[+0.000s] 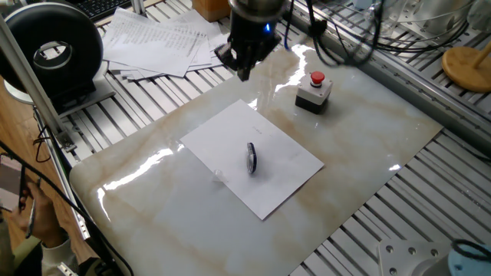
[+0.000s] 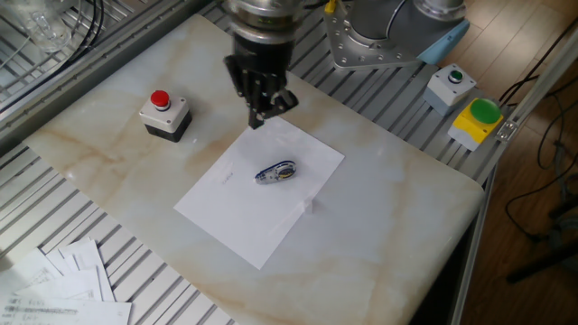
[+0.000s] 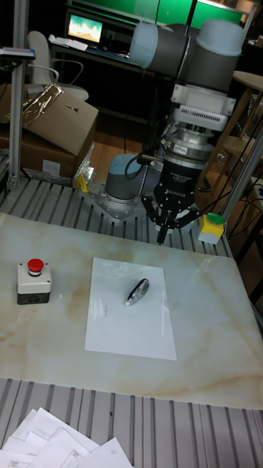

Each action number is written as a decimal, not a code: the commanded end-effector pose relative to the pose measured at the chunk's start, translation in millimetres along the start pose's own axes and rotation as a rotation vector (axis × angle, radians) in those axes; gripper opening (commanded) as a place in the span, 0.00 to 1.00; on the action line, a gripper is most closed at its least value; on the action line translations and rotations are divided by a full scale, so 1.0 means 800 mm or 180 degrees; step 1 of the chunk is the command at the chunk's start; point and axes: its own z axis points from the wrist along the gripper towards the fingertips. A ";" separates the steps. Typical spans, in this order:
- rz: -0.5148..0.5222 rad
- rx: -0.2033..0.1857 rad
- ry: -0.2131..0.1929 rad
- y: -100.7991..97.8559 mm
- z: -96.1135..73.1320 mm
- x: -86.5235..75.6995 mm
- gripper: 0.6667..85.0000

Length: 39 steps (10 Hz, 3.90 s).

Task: Use the correction tape on paper

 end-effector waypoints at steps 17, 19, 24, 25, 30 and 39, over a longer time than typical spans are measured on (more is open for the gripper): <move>0.0415 0.0046 -0.0440 0.001 0.079 0.002 0.00; 0.0462 0.0036 -0.0429 0.001 0.079 0.003 0.00; 0.0308 0.0133 -0.0438 0.007 0.100 0.051 0.52; 0.0326 0.0182 -0.0447 0.007 0.108 0.057 0.50; 0.0331 0.0209 -0.0587 -0.001 0.130 0.069 0.51; 0.0599 0.0375 -0.0760 -0.021 0.163 0.078 0.53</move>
